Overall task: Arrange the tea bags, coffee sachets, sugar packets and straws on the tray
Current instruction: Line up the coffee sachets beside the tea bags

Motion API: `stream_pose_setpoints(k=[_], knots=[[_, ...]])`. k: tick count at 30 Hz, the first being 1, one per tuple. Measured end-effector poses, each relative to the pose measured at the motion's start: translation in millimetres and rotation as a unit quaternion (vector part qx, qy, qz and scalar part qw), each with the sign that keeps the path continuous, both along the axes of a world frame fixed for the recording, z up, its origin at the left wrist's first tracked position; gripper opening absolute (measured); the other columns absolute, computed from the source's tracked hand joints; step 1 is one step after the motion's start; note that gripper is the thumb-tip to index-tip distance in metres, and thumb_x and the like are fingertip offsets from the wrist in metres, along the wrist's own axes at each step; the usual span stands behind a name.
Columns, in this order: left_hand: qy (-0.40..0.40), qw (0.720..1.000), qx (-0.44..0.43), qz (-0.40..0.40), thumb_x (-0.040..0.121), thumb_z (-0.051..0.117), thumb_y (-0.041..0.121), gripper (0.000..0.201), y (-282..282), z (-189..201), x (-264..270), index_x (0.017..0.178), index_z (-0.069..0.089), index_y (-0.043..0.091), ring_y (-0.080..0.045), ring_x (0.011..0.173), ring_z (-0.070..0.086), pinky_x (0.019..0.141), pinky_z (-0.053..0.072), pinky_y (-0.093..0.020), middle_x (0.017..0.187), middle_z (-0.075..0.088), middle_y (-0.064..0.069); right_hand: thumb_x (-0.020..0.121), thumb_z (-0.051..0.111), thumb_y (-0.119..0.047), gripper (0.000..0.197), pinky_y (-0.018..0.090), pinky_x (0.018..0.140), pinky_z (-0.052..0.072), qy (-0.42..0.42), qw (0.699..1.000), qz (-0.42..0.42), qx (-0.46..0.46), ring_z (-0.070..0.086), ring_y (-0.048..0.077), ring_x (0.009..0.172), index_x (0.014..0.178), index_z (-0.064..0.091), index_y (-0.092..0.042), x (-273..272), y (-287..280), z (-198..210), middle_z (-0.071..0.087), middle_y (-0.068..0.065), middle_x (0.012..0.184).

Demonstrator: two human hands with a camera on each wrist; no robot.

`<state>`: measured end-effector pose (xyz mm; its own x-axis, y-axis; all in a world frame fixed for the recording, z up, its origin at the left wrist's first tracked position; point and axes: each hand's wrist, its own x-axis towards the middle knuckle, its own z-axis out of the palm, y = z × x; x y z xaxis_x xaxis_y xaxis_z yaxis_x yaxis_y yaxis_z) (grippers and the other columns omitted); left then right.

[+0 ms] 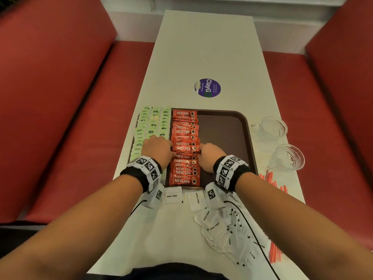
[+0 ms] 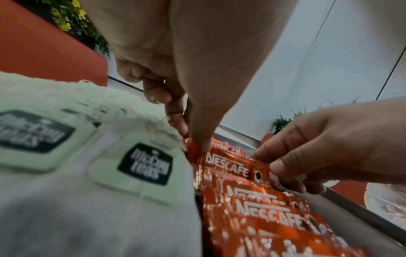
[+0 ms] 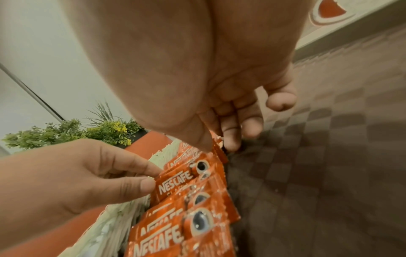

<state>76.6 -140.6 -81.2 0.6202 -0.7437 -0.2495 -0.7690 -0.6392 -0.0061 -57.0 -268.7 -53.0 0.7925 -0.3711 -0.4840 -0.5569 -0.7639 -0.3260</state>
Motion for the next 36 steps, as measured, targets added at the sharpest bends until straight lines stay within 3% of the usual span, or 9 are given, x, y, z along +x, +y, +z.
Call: stream_pose_setpoints(k=[6, 12, 16, 19, 22, 25, 28, 30, 36], knots=[[0.052, 0.995, -0.067, -0.045, 0.093, 0.054, 0.058, 0.037, 22.9, 19.0, -11.7, 0.119, 0.065, 0.034, -0.017, 0.103, 0.052, 0.092, 0.044, -0.040, 0.106, 0.064, 0.009, 0.098, 0.052, -0.032, 0.031, 0.040, 0.094, 0.052, -0.034, 0.998, -0.043, -0.008, 0.060, 0.025, 0.106, 0.126, 0.054, -0.019, -15.5, -2.6, -10.2, 0.058, 0.005, 0.120], [0.073, 0.984, -0.010, -0.164, 0.089, 0.059, 0.060, 0.035, 57.4, 21.0, -42.6, 0.114, 0.063, 0.036, -0.012, 0.102, 0.050, 0.093, 0.040, -0.035, 0.110, 0.062, 0.015, 0.091, 0.064, -0.032, 0.014, 0.031, 0.081, 0.053, -0.027, 0.994, 0.107, 0.009, 0.060, 0.012, 0.085, 0.101, 0.069, -0.023, -49.1, 20.9, -5.6, 0.064, -0.009, 0.093], [0.068, 0.979, 0.017, -0.189, 0.090, 0.060, 0.054, 0.034, 72.5, 9.3, -52.5, 0.119, 0.058, 0.036, -0.014, 0.108, 0.050, 0.094, 0.038, -0.035, 0.116, 0.059, 0.013, 0.090, 0.064, -0.025, 0.025, 0.024, 0.078, 0.044, 0.015, 0.985, 0.171, 0.026, 0.055, 0.008, 0.084, 0.114, 0.072, -0.028, -61.8, 33.2, -6.9, 0.069, -0.010, 0.102], [0.064, 0.980, 0.014, -0.189, 0.091, 0.060, 0.051, 0.037, 77.4, 4.1, -56.1, 0.124, 0.055, 0.035, -0.015, 0.111, 0.049, 0.094, 0.037, -0.035, 0.121, 0.056, 0.011, 0.092, 0.064, -0.024, 0.035, 0.026, 0.080, 0.045, 0.045, 0.977, 0.209, -0.002, 0.059, 0.013, 0.093, 0.126, 0.067, -0.030, -64.0, 42.5, -6.6, 0.069, -0.007, 0.111], [0.041, 0.981, 0.004, -0.191, 0.090, 0.062, 0.051, 0.044, 80.9, 0.7, -61.6, 0.128, 0.054, 0.031, -0.017, 0.113, 0.049, 0.094, 0.037, -0.036, 0.123, 0.055, 0.008, 0.091, 0.065, -0.025, 0.034, 0.030, 0.085, 0.050, 0.065, 0.974, 0.214, -0.028, 0.063, 0.020, 0.103, 0.125, 0.069, -0.029, -62.4, 50.7, -7.9, 0.070, -0.005, 0.114], [0.033, 0.984, -0.007, -0.176, 0.086, 0.065, 0.053, 0.041, 86.6, 2.7, -68.0, 0.117, 0.053, 0.030, -0.016, 0.110, 0.049, 0.093, 0.035, -0.035, 0.117, 0.056, 0.008, 0.089, 0.067, -0.024, 0.030, 0.033, 0.086, 0.054, 0.065, 0.970, 0.229, -0.039, 0.065, 0.023, 0.102, 0.119, 0.072, -0.026, -61.6, 58.8, -10.6, 0.071, -0.004, 0.111], [0.023, 0.982, 0.042, -0.185, 0.088, 0.060, 0.059, 0.036, 94.4, 4.0, -73.7, 0.111, 0.058, 0.031, -0.017, 0.108, 0.052, 0.090, 0.034, -0.036, 0.112, 0.062, 0.009, 0.087, 0.072, -0.028, 0.041, 0.038, 0.088, 0.054, 0.059, 0.968, 0.237, -0.064, 0.063, 0.026, 0.103, 0.127, 0.062, -0.027, -61.6, 66.2, -13.2, 0.067, 0.000, 0.113], [0.016, 0.979, 0.073, -0.189, 0.088, 0.056, 0.064, 0.043, 99.6, 2.4, -76.7, 0.114, 0.061, 0.030, -0.019, 0.109, 0.053, 0.090, 0.036, -0.039, 0.113, 0.064, 0.006, 0.084, 0.076, -0.032, 0.051, 0.041, 0.086, 0.055, 0.066, 0.962, 0.246, -0.098, 0.064, 0.027, 0.102, 0.130, 0.056, -0.025, -60.2, 72.0, -12.6, 0.066, 0.002, 0.114], [0.038, 0.975, 0.095, -0.196, 0.083, 0.061, 0.066, 0.058, 104.8, 3.7, -78.4, 0.128, 0.056, 0.028, -0.021, 0.120, 0.048, 0.093, 0.039, -0.040, 0.125, 0.056, 0.004, 0.080, 0.081, -0.039, 0.052, 0.040, 0.081, 0.056, 0.103, 0.957, 0.239, -0.130, 0.064, 0.027, 0.096, 0.120, 0.058, -0.016, -55.2, 82.0, -8.2, 0.067, 0.004, 0.107]])
